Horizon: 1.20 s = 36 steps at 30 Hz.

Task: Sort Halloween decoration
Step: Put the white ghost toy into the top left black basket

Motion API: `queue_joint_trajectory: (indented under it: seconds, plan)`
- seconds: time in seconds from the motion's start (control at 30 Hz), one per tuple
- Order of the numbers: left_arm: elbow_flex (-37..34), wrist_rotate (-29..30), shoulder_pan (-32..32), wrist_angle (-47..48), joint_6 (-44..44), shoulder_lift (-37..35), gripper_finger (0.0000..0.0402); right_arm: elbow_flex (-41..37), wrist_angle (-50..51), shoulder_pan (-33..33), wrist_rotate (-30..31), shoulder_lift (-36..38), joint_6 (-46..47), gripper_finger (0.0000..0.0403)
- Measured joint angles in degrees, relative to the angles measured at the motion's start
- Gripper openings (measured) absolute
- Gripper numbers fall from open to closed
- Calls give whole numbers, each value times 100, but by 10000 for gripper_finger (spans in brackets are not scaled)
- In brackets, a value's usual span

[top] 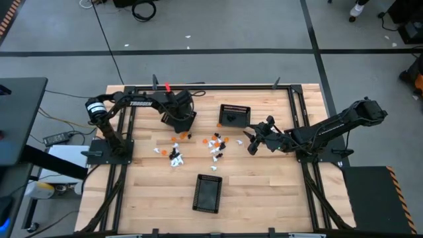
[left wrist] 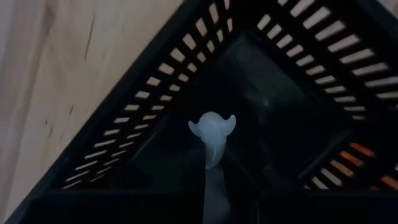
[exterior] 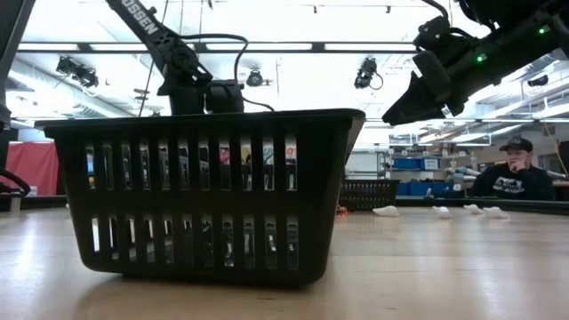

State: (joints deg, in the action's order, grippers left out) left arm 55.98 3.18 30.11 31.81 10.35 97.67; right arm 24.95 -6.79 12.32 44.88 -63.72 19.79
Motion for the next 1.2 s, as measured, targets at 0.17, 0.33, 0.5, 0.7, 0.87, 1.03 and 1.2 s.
queue_joint_trajectory:
  seconds: [0.17,0.33,0.5,0.7,0.87,1.03,1.2]
  plan:
    - [-21,2,-7,-40,-80,2,60,0,-2,0,-18,0,0,169]
    - [-21,4,-7,-31,-136,4,111,0,-2,0,-33,-1,2,169]
    - [66,21,-7,174,-137,9,161,0,-2,0,-33,0,2,169]
    - [722,72,-52,926,-158,9,180,0,0,0,-33,0,2,169]
    - [1284,325,-464,1205,-5,9,180,0,2,0,-41,0,0,169]
    - [1494,334,-1158,693,255,9,180,0,4,0,-40,-1,-24,169]
    - [1494,-99,-1702,104,73,76,180,0,2,0,-11,-2,-24,169]
